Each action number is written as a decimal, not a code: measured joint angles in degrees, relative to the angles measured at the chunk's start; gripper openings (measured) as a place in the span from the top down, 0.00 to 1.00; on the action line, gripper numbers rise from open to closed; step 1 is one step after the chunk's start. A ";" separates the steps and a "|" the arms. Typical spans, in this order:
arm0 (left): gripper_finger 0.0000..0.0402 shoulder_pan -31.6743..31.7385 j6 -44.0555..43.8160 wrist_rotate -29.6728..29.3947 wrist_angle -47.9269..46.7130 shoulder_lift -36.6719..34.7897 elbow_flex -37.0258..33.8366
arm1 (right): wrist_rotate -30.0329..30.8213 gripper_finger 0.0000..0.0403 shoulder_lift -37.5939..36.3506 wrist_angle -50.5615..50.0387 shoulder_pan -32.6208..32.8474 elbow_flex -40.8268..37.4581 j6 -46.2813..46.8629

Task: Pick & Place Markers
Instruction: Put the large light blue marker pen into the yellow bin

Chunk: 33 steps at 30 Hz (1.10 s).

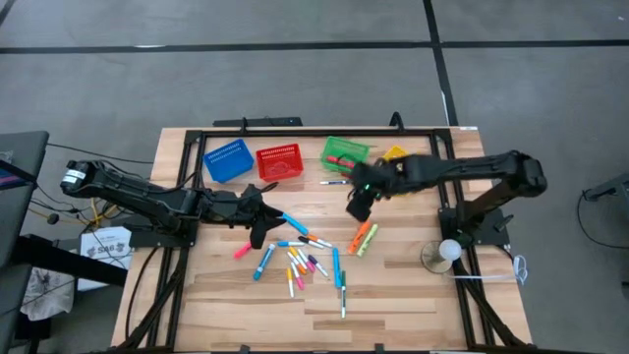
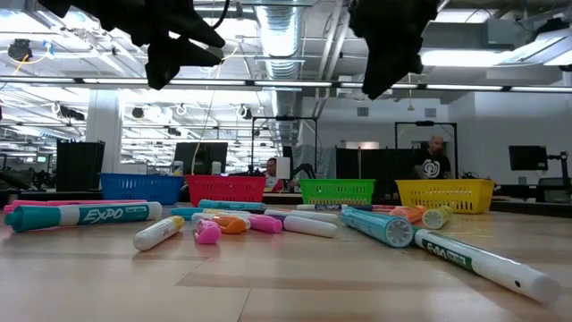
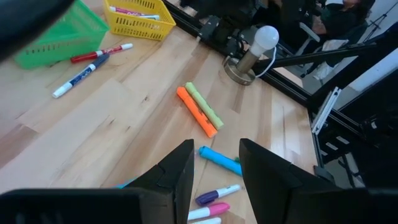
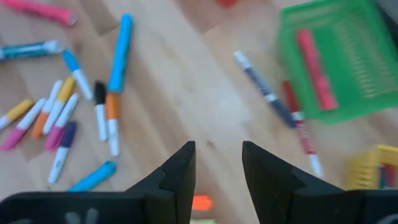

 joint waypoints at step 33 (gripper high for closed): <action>0.68 -17.11 -32.87 -2.48 -8.63 3.03 0.13 | 20.44 0.69 9.96 2.66 16.24 0.00 5.59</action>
